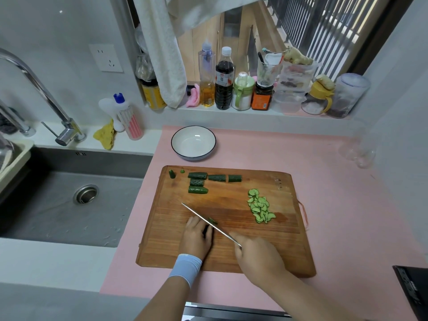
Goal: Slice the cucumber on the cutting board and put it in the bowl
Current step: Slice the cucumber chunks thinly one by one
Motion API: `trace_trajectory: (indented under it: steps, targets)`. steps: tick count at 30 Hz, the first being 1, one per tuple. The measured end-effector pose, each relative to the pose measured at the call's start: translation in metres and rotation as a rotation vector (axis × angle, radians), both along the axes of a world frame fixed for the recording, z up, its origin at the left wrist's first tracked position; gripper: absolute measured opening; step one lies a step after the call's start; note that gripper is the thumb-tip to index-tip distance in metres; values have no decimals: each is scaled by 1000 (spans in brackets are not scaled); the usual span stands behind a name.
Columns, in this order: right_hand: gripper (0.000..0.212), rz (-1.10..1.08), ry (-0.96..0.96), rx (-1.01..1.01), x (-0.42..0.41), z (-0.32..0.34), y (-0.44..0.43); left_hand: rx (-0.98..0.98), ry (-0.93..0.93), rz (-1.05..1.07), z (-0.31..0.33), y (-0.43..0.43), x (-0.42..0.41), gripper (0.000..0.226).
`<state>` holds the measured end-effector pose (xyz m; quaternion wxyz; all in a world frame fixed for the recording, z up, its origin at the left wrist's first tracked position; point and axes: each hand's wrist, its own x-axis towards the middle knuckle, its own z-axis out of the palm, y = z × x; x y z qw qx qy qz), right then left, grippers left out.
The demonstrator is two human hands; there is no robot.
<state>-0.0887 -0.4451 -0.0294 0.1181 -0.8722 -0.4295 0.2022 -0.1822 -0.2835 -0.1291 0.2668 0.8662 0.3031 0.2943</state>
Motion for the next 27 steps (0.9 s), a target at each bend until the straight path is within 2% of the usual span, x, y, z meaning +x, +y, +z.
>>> trace_trajectory:
  steps: [17, 27]
  targets:
    - [41, 3, 18, -47, 2, -3, 13, 19, 3, -12, 0, -2, -3, 20]
    - [41, -16, -18, 5, -7, 6, 3, -8, -21, -8, -3, 1, -2, 18]
